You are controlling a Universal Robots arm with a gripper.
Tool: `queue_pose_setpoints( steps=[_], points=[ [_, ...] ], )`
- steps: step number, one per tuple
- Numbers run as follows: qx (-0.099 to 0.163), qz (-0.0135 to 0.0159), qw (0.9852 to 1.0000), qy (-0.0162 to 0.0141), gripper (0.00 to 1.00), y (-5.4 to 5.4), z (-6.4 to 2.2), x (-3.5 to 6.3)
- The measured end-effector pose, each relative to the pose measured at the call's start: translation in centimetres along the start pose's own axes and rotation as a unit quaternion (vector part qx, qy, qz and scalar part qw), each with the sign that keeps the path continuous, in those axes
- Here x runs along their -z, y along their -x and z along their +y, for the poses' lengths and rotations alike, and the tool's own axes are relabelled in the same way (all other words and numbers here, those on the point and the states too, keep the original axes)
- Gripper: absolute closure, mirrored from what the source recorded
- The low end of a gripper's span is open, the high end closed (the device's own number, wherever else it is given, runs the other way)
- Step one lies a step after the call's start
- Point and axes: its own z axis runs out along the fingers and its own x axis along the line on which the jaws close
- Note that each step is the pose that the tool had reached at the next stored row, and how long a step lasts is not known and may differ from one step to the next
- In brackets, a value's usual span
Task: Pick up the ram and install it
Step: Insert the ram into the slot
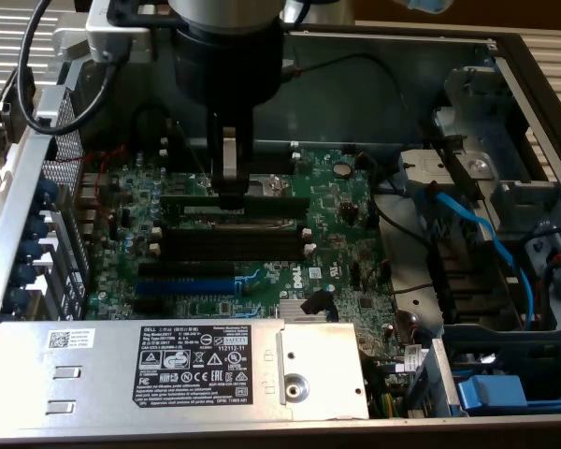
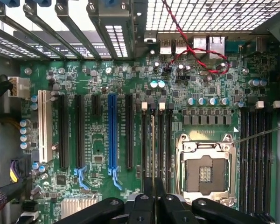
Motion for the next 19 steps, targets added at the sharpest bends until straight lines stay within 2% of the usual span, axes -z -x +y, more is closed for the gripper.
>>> queue_pose_setpoints(
  steps=[12,15,19],
  points=[
    [-0.001,0.0000,1.0000,-0.0001,0.88,-0.2,-0.01,-2.17],
    [-0.001,-0.0002,1.0000,-0.0001,0.88,-0.2,0.00,-2.44],
    [0.000,-0.0031,1.0000,-0.0003,0.88,-0.3,0.00,-2.45]
  ],
)
